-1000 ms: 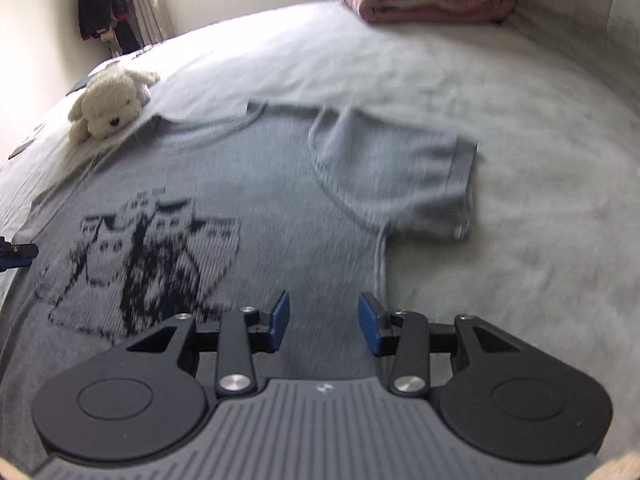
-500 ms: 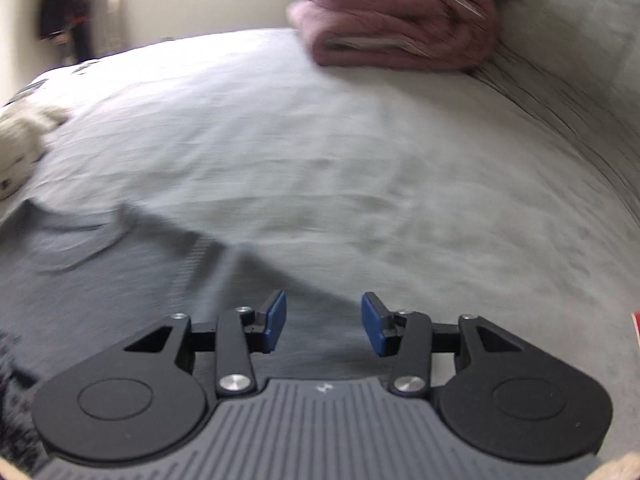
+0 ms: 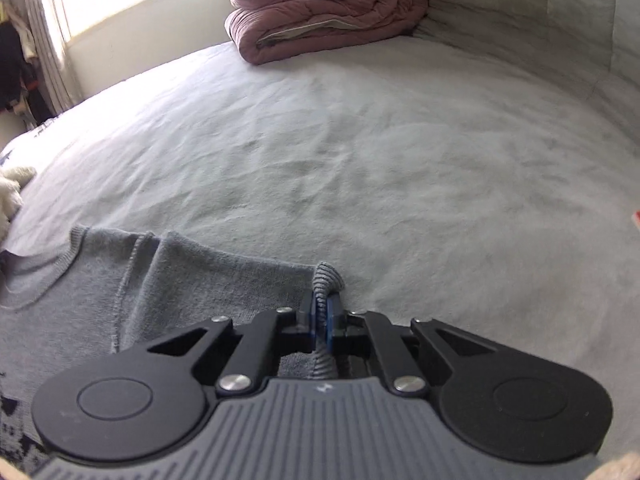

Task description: Fold clothes

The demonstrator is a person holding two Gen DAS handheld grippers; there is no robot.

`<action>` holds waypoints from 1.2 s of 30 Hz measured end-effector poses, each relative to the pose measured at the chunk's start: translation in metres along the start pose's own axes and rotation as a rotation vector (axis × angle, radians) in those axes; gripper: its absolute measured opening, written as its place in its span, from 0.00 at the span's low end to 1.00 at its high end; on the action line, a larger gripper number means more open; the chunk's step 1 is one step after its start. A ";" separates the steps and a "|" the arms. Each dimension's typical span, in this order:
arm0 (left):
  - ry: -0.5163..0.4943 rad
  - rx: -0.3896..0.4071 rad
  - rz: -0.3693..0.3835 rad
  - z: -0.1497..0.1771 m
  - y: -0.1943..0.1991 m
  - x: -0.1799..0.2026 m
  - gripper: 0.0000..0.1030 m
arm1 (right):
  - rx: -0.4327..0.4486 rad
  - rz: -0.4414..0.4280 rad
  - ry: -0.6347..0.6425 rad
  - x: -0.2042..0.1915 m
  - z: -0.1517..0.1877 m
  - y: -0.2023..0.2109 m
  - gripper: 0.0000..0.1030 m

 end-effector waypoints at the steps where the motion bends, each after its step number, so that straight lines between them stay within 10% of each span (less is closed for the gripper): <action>1: 0.000 0.002 -0.001 0.000 0.001 0.000 0.34 | 0.012 0.046 0.015 0.000 -0.001 0.004 0.04; 12: -0.008 0.017 -0.005 -0.002 0.000 0.000 0.34 | 0.020 0.252 0.102 0.010 0.000 -0.010 0.03; 17: 0.017 0.002 0.017 -0.004 0.000 -0.002 0.34 | 0.057 0.261 0.164 -0.009 -0.005 0.008 0.31; 19: 0.018 -0.001 0.025 -0.004 0.001 -0.002 0.35 | 0.099 0.170 0.198 -0.040 -0.009 0.026 0.47; 27: 0.086 0.021 0.026 -0.018 0.016 -0.027 0.35 | 0.007 -0.225 0.523 -0.237 -0.007 0.070 0.47; 36: 0.177 -0.043 0.083 -0.022 0.012 -0.059 0.35 | -0.098 -0.257 0.796 -0.386 -0.002 0.022 0.36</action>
Point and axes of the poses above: each gripper's, at about its wrist camera, not at the fingertips, and y roughly against the way its jaws point, x to its right, z to its underside, the point moved 9 cm from there along -y, roughly the way its jaws point, and after that the axes turned 15 degrees about -x, right-handed, at the moved point
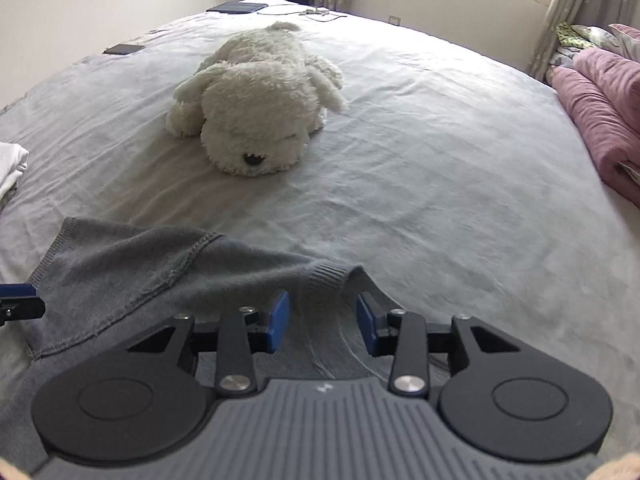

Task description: Fold clothes

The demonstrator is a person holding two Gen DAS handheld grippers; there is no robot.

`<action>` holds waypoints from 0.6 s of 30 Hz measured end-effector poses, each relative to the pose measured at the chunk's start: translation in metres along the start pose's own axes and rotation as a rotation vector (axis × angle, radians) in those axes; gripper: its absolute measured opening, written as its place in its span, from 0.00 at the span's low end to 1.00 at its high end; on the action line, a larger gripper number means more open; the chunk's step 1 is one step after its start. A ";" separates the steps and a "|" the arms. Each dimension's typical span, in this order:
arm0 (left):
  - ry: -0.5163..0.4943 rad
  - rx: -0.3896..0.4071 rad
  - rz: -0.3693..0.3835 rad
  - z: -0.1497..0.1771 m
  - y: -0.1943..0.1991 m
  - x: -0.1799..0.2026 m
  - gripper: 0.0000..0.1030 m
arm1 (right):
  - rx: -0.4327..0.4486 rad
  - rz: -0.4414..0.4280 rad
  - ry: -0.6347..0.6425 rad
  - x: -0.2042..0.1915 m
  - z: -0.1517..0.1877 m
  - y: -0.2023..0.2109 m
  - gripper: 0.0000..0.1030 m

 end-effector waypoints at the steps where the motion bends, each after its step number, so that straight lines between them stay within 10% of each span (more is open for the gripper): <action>1: -0.005 -0.005 -0.003 0.001 -0.002 0.000 0.35 | -0.001 0.003 0.027 -0.007 -0.004 -0.007 0.35; 18: 0.105 -0.037 -0.004 -0.011 -0.002 -0.036 0.36 | -0.018 0.175 0.327 -0.053 -0.028 -0.049 0.35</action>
Point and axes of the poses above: each gripper's, at about its wrist camera, not at the fingertips, and y roughly against the way its jaws point, x to its right, z to its underside, the point moved 9 cm from there along -y, roughly the way its jaws point, and after that the axes turned 15 degrees about -x, right-handed, at the moved point
